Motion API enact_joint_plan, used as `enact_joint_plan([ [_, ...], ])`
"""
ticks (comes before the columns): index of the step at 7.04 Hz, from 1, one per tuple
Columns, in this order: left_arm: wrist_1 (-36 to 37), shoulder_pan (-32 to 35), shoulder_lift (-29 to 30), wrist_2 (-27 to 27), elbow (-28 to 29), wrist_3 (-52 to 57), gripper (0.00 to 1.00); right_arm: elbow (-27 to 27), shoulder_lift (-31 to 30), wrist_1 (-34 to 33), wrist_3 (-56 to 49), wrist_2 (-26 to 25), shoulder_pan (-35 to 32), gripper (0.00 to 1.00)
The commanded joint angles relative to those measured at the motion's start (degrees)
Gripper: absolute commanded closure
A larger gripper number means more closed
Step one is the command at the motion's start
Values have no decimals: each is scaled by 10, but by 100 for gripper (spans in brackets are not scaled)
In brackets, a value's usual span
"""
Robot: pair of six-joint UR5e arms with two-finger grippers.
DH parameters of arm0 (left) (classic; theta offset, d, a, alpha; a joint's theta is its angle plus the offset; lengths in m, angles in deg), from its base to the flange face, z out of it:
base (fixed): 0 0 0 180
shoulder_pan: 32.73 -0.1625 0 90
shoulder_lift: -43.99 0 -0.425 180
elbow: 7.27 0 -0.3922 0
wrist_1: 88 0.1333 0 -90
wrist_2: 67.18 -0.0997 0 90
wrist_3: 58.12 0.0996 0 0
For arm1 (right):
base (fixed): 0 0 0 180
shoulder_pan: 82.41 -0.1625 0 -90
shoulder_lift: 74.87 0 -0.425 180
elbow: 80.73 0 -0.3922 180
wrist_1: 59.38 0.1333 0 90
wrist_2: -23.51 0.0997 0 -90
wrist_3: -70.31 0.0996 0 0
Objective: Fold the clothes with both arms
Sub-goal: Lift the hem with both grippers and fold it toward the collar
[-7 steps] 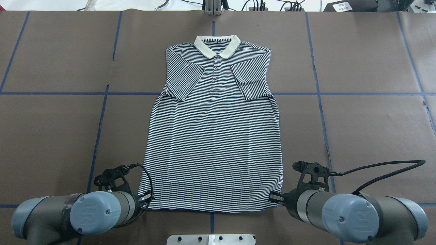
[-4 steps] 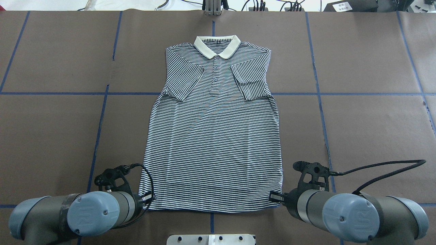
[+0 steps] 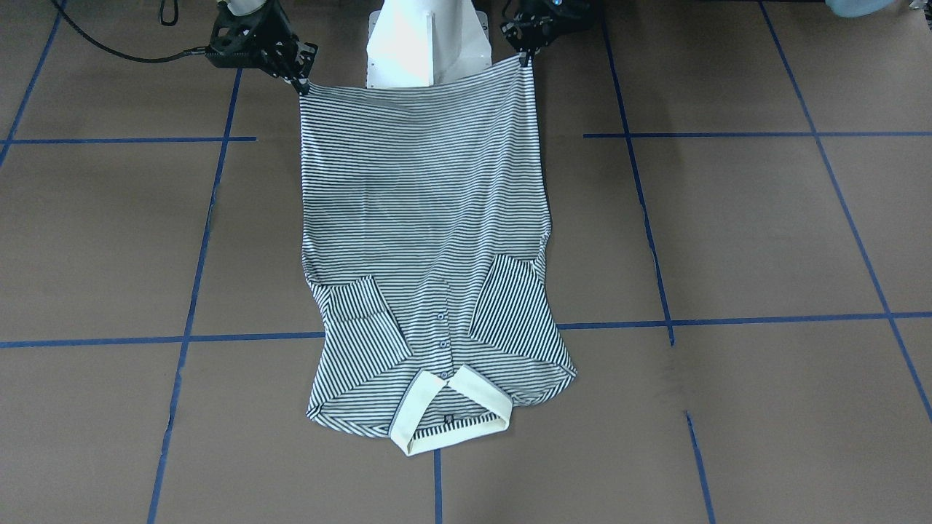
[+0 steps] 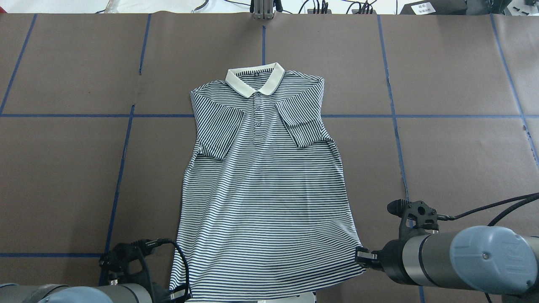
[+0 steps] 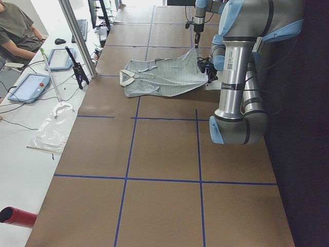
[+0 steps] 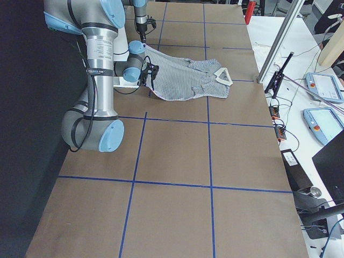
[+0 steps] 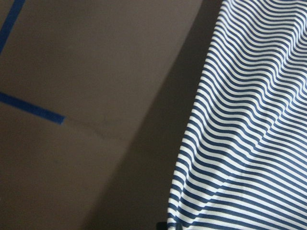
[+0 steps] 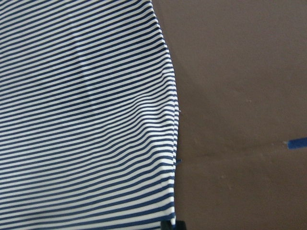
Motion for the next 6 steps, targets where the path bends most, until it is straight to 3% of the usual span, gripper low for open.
enact_joint_plan([
  [1,39,-23,4,1,-39,4,100,-24,-16,0,-6,30,-3,100],
  [2,40,2,4,1,-36,9,100,-19,-4,1,-13,29,-23,100],
  [3,39,44,15,4,-37,65,100,0,45,0,-46,29,-68,100],
  [4,36,126,36,6,-24,148,100,44,109,0,-92,30,-129,100],
  [6,6,232,76,7,93,247,100,168,220,2,-208,27,-223,100],
])
